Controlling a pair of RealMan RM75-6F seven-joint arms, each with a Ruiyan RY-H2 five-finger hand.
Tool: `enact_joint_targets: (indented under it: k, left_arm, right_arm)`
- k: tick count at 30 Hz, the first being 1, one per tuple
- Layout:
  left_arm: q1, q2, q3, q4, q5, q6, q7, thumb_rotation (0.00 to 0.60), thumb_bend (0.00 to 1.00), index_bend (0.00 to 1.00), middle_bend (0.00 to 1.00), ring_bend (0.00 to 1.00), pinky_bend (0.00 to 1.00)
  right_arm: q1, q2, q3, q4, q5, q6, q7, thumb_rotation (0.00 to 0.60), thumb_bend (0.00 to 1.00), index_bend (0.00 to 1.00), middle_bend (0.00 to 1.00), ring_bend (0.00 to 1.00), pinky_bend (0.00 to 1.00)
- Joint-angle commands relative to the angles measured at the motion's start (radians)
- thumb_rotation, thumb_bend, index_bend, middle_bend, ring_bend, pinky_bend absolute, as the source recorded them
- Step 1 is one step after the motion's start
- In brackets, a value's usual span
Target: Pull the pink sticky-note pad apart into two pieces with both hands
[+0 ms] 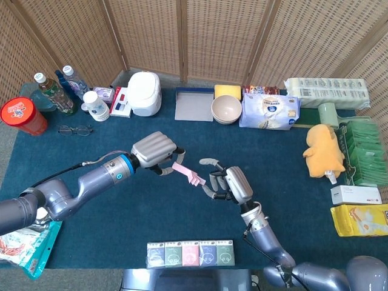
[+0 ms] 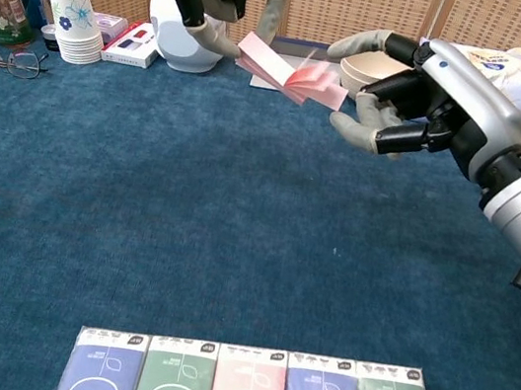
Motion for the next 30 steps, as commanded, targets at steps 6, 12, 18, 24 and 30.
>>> enact_joint_targets:
  k: [6, 12, 18, 24, 30]
  left_arm:
    - [0.000, 0.001, 0.001, 0.003, 0.001, -0.003, -0.006, 0.600, 0.35, 0.68, 0.93, 0.99, 0.95]
    - [0.003, 0.000, 0.001, 0.005, 0.001, 0.002, -0.012, 0.600, 0.35, 0.68, 0.93, 0.99, 0.95]
    - [0.005, -0.002, 0.014, -0.003, 0.014, -0.003, -0.011, 0.600, 0.35, 0.68, 0.93, 0.99, 0.95]
    - [0.006, -0.009, 0.018, 0.002, 0.017, -0.002, -0.008, 0.600, 0.35, 0.68, 0.93, 0.99, 0.95]
    - [0.005, -0.015, 0.018, 0.008, 0.018, 0.000, -0.005, 0.600, 0.35, 0.68, 0.93, 0.99, 0.95]
  right_arm:
    - [-0.002, -0.003, -0.007, 0.011, -0.003, 0.001, 0.007, 0.600, 0.35, 0.26, 0.83, 0.88, 0.76]
    - [0.001, -0.006, -0.005, 0.011, -0.006, 0.003, 0.003, 0.600, 0.35, 0.26, 0.83, 0.88, 0.76]
    - [0.009, -0.011, 0.004, 0.015, -0.001, -0.003, 0.000, 0.600, 0.35, 0.27, 0.83, 0.88, 0.76]
    - [0.012, -0.010, 0.007, 0.010, -0.002, -0.001, -0.003, 0.600, 0.35, 0.29, 0.83, 0.88, 0.76]
    - [0.014, -0.009, 0.003, -0.003, -0.003, -0.005, -0.012, 0.600, 0.35, 0.30, 0.83, 0.88, 0.76]
